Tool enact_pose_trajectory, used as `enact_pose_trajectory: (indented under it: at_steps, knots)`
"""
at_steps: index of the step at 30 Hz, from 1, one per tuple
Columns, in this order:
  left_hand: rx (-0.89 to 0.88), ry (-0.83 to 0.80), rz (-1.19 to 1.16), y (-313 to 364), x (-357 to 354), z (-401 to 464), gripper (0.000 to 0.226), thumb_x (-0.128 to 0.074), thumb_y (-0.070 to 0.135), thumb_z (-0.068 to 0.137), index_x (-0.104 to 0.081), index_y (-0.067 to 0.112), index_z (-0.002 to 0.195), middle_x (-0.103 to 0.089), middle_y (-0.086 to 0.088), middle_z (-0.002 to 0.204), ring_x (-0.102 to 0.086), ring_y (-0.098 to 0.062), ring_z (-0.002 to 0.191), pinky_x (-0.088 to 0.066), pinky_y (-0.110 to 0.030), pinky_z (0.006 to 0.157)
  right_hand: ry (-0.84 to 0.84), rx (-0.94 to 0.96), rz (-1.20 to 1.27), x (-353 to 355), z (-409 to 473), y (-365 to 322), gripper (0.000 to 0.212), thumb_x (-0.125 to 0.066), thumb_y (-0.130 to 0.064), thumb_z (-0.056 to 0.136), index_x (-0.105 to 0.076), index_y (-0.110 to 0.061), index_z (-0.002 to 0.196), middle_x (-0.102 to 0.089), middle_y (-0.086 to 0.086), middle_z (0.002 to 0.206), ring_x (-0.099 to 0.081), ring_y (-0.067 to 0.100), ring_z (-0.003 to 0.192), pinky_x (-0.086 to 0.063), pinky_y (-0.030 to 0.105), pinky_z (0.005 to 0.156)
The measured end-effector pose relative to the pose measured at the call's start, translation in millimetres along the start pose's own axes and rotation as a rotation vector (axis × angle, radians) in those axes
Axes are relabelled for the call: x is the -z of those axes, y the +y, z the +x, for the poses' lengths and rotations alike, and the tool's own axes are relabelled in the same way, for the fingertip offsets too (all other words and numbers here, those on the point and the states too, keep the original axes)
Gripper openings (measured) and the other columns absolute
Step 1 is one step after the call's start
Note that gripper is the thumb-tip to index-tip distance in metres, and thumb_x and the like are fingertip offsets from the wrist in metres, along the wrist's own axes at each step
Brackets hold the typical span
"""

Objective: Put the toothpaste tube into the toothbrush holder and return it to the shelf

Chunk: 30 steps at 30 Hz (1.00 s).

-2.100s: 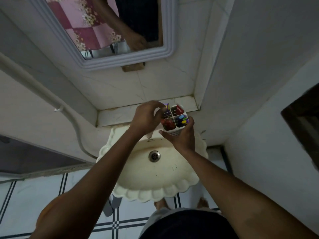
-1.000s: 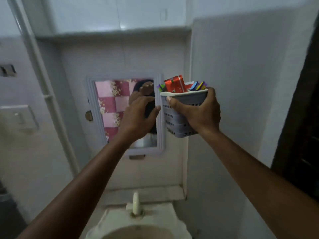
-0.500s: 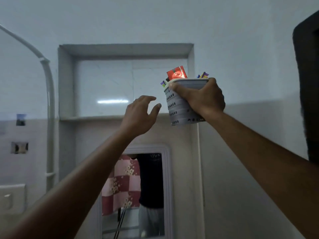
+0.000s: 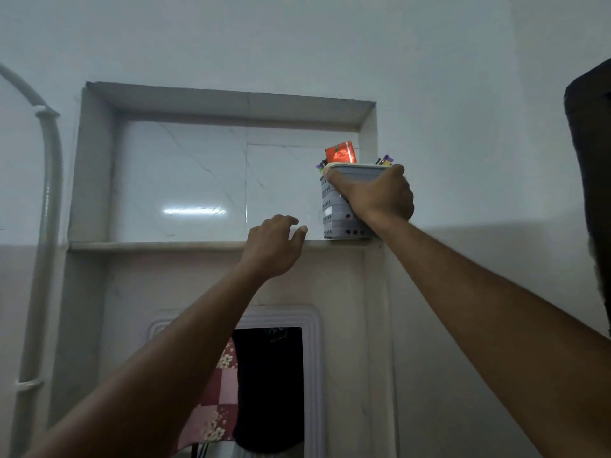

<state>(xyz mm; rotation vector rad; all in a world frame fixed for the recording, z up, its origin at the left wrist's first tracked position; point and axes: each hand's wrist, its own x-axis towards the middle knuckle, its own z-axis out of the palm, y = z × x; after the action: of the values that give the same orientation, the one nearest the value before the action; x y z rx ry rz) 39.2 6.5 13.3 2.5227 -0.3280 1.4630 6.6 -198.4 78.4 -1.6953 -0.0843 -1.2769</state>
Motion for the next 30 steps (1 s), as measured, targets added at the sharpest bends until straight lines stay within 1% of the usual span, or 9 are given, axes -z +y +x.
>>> enact_pose_trajectory:
  at_steps: [3, 7, 9, 10, 12, 19, 22, 26, 30]
  knots:
    - [0.009, 0.009, 0.081, 0.5, -14.7, 1.5, 0.056, -0.036, 0.057, 0.111, -0.064, 0.021, 0.144, -0.068, -0.002, 0.146, -0.061, -0.027, 0.135, -0.039, -0.049, 0.113, 0.028, 0.060, -0.023, -15.9, -0.8, 14.0, 0.118, -0.080, -0.096, 0.060, -0.053, -0.011, 0.138, -0.069, 0.006, 0.134, -0.069, 0.032, 0.124, -0.044, 0.033, 0.083]
    - [0.021, 0.053, 0.137, 0.0, -21.5, 4.5, 0.064, -0.027, 0.064, 0.109, -0.069, 0.025, 0.138, -0.072, 0.000, 0.140, -0.063, -0.025, 0.133, -0.040, -0.050, 0.110, 0.100, 0.166, -0.126, -32.7, -2.1, 23.6, 0.124, -0.069, -0.099, 0.072, -0.042, -0.007, 0.150, -0.061, 0.012, 0.142, -0.062, 0.033, 0.130, -0.045, 0.035, 0.085]
    - [0.020, 0.065, 0.149, -1.3, -23.9, 2.9, 0.066, -0.026, 0.064, 0.108, -0.071, 0.025, 0.136, -0.073, 0.001, 0.137, -0.065, -0.026, 0.131, -0.041, -0.049, 0.110, 0.157, 0.205, -0.233, -38.0, -3.3, 27.9, 0.133, -0.057, -0.103, 0.076, -0.039, 0.000, 0.158, -0.054, 0.015, 0.147, -0.055, 0.035, 0.134, -0.050, 0.043, 0.095]
    - [0.018, 0.070, 0.149, -1.9, -25.0, 1.7, 0.065, -0.026, 0.063, 0.109, -0.072, 0.024, 0.135, -0.074, 0.001, 0.136, -0.065, -0.026, 0.129, -0.041, -0.048, 0.109, 0.170, 0.215, -0.278, -39.8, -4.6, 29.8, 0.138, -0.052, -0.103, 0.079, -0.035, 0.004, 0.163, -0.051, 0.017, 0.150, -0.053, 0.036, 0.135, -0.049, 0.048, 0.102]
    - [0.013, 0.081, 0.147, -2.8, -26.5, 0.1, 0.064, -0.027, 0.063, 0.110, -0.072, 0.024, 0.133, -0.075, 0.001, 0.134, -0.066, -0.026, 0.127, -0.042, -0.048, 0.108, 0.142, 0.229, -0.323, -44.8, -9.0, 36.4, 0.139, -0.047, -0.099, 0.087, -0.021, 0.008, 0.170, -0.045, 0.020, 0.157, -0.048, 0.038, 0.140, -0.042, 0.050, 0.110]
    - [0.002, 0.099, 0.153, -3.6, -27.6, -1.1, 0.063, -0.027, 0.062, 0.111, -0.074, 0.023, 0.129, -0.077, 0.002, 0.128, -0.069, -0.025, 0.122, -0.043, -0.047, 0.103, 0.026, 0.291, -0.421, -61.8, -32.5, 68.3, 0.102, -0.027, -0.074, 0.110, 0.002, -0.002, 0.176, -0.022, 0.023, 0.174, -0.038, 0.039, 0.144, -0.030, 0.051, 0.116]
    - [0.000, 0.099, 0.154, -2.2, -28.7, -4.4, 0.063, -0.027, 0.062, 0.111, -0.075, 0.024, 0.126, -0.077, 0.003, 0.125, -0.069, -0.025, 0.119, -0.043, -0.047, 0.102, 0.004, 0.289, -0.445, -62.4, -34.0, 71.3, 0.098, -0.024, -0.073, 0.111, 0.006, -0.006, 0.177, -0.019, 0.024, 0.175, -0.036, 0.039, 0.145, -0.029, 0.052, 0.118]
    - [0.016, 0.112, 0.098, -2.0, -27.3, -7.7, 0.058, -0.032, 0.062, 0.110, -0.073, 0.026, 0.129, -0.076, 0.004, 0.128, -0.068, -0.024, 0.123, -0.039, -0.047, 0.105, -0.017, 0.300, -0.403, -60.4, -37.0, 79.5, 0.096, -0.031, -0.071, 0.111, 0.000, -0.008, 0.178, -0.023, 0.024, 0.170, -0.037, 0.040, 0.142, -0.033, 0.053, 0.115]
    - [-0.008, 0.130, -0.015, 0.1, -23.8, -21.6, 0.049, -0.043, 0.057, 0.110, -0.066, 0.025, 0.139, -0.072, 0.004, 0.138, -0.064, -0.021, 0.131, -0.036, -0.044, 0.113, 0.051, 0.324, -0.243, -49.7, -42.5, 90.7, 0.085, -0.051, -0.058, 0.104, -0.035, -0.004, 0.169, -0.044, 0.023, 0.148, -0.047, 0.042, 0.130, -0.042, 0.052, 0.104]
